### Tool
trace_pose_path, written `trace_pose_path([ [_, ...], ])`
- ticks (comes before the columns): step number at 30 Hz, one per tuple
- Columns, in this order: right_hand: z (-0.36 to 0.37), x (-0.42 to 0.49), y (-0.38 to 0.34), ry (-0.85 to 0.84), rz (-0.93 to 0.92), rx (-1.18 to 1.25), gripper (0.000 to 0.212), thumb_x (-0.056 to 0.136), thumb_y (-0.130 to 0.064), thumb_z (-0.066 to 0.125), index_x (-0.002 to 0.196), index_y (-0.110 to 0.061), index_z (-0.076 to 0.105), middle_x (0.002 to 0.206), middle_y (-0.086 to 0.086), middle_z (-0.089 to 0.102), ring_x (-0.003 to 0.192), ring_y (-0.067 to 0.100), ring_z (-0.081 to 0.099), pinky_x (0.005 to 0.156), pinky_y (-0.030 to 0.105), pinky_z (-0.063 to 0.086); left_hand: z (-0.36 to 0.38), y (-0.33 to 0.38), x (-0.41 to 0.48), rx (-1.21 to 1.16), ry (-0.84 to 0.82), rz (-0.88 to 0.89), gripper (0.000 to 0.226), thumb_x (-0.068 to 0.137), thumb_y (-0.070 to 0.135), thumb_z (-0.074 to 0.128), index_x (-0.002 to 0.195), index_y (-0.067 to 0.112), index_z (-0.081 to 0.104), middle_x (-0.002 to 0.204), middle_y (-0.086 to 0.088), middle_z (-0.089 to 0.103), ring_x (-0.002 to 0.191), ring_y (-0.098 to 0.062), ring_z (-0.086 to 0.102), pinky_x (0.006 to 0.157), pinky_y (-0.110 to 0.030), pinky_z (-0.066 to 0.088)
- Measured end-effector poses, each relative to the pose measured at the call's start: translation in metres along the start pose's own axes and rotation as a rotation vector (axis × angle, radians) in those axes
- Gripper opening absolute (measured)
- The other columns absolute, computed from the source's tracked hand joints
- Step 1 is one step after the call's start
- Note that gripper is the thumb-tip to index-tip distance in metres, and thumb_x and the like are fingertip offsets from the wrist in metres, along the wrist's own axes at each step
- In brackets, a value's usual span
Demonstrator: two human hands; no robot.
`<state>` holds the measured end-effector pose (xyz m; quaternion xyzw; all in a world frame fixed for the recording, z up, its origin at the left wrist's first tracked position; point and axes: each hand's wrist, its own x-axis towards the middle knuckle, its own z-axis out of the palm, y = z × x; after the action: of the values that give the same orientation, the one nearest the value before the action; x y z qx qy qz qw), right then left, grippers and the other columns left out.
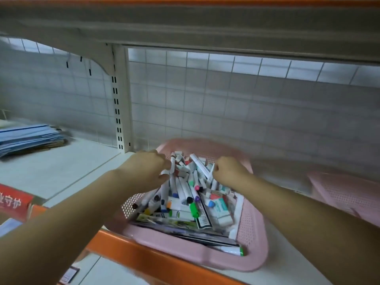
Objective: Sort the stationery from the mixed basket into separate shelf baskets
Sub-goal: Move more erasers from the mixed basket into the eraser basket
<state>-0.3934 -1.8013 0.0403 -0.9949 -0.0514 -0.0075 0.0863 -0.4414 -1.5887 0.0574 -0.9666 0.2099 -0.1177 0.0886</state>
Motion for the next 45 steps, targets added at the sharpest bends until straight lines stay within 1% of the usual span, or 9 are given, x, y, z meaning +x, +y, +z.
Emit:
trace_pose_path([
  [3,0.011,0.016,-0.01,-0.038,0.202,0.105,0.025,0.085,-0.018,0.052,0.062,-0.014,0.044,0.065,0.003,0.048,0.063,0.022,0.051,0.048,0.021,0.032,0.01,-0.003,0.01,-0.05,-0.003,0.045,0.031,0.095,0.036,0.043,0.121,0.026,0.056,0.12,0.005,0.057,0.111,-0.015,0.05,0.089,-0.028,0.042],
  [8,0.014,0.032,-0.024,-0.092,0.31,0.116,0.038,0.088,-0.047,0.056,0.066,-0.018,0.045,0.074,0.001,0.054,0.078,0.023,0.054,0.064,0.027,0.039,0.016,-0.009,0.024,-0.229,0.017,0.049,0.03,0.094,0.034,0.046,0.118,0.023,0.059,0.117,0.004,0.058,0.107,-0.015,0.052,0.088,-0.031,0.046],
  [16,0.022,0.043,-0.016,0.039,0.411,0.522,0.024,0.079,-0.029,0.07,0.073,-0.012,0.054,0.067,0.002,0.052,0.055,0.014,0.048,0.05,0.022,0.035,0.025,-0.012,0.051,-0.561,0.061,0.017,0.022,0.091,0.022,0.05,0.099,0.012,0.067,0.098,-0.002,0.067,0.088,-0.019,0.059,0.075,-0.029,0.048],
  [21,0.006,0.029,-0.022,0.169,0.275,0.953,0.016,0.079,-0.021,0.07,0.071,-0.011,0.06,0.057,0.001,0.048,0.045,0.011,0.039,0.044,0.021,0.03,0.033,-0.014,0.058,-0.969,0.11,-0.152,0.015,0.093,0.022,0.054,0.093,0.014,0.066,0.071,0.006,0.061,0.067,-0.009,0.057,0.052,-0.009,0.038],
  [30,-0.019,-0.003,-0.044,0.353,0.073,1.268,0.011,0.084,-0.006,0.061,0.073,-0.008,0.061,0.055,0.002,0.06,0.044,0.01,0.05,0.04,0.017,0.036,0.022,-0.01,0.059,-1.418,0.071,-0.358,0.031,0.097,0.031,0.046,0.093,0.005,0.061,0.069,-0.005,0.064,0.045,-0.008,0.057,0.04,-0.015,0.039],
  [36,-0.012,-0.021,-0.052,0.286,-0.183,1.131,0.024,0.077,0.008,0.067,0.084,-0.015,0.063,0.075,0.0,0.067,0.062,0.005,0.062,0.057,0.014,0.048,0.011,0.002,0.07,-1.911,-0.057,-0.589,0.04,0.093,0.042,0.05,0.1,0.004,0.059,0.073,-0.01,0.066,0.058,-0.02,0.063,0.056,-0.028,0.049],
  [40,-0.003,-0.012,-0.034,0.265,-0.056,0.587,0.04,0.082,0.012,0.05,0.109,-0.012,0.065,0.093,-0.004,0.062,0.079,0.01,0.055,0.06,0.011,0.043,0.017,0.0,0.072,-2.271,0.15,-0.708,0.024,0.097,0.026,0.046,0.085,0.006,0.051,0.08,-0.011,0.062,0.069,-0.021,0.062,0.062,-0.032,0.052],
  [43,0.005,-0.002,-0.017,0.139,0.185,0.291,0.013,0.087,-0.01,0.054,0.08,-0.013,0.064,0.079,0.0,0.061,0.068,0.016,0.055,0.06,0.024,0.046,0.021,-0.004,0.069,-2.407,0.186,-0.76,0.034,0.099,0.029,0.041,0.07,0.012,0.041,0.058,-0.003,0.048,0.054,-0.016,0.053,0.049,-0.026,0.048],
  [45,0.012,-0.001,-0.015,-0.009,0.271,0.172,0.029,0.087,-0.03,0.06,0.066,-0.012,0.052,0.065,0.001,0.051,0.057,0.016,0.047,0.055,0.026,0.039,0.022,-0.005,0.066,-2.416,0.154,-0.72,0.039,0.099,0.033,0.041,0.065,0.015,0.036,0.043,0.003,0.035,0.037,-0.01,0.037,0.04,-0.017,0.037],
])
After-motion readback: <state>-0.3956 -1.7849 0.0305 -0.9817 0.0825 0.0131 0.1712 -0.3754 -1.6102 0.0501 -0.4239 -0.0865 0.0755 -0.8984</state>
